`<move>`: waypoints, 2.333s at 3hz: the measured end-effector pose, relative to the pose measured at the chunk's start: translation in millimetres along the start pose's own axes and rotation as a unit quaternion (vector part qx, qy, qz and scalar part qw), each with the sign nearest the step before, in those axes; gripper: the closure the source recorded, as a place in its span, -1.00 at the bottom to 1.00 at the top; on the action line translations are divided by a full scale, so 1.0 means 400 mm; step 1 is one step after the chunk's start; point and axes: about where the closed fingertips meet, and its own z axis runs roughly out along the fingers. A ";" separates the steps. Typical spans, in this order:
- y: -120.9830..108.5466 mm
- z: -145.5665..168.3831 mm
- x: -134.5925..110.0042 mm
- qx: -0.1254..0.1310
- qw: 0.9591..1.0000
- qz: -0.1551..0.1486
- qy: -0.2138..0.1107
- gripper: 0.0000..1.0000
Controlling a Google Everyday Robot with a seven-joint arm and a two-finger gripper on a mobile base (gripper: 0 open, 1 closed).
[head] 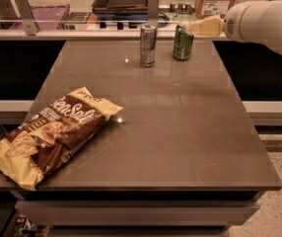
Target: Move green can near brown chip bag
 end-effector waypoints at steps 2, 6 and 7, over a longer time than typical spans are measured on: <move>0.035 0.110 -0.007 -0.047 0.998 0.015 -0.036 -1.00; 0.109 0.283 0.055 -0.140 0.984 0.044 -0.098 -1.00; 0.108 0.317 0.078 -0.150 0.981 0.052 -0.107 -1.00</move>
Offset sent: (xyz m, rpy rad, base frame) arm 0.0624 0.0405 -0.0259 0.1211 -0.0577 0.1727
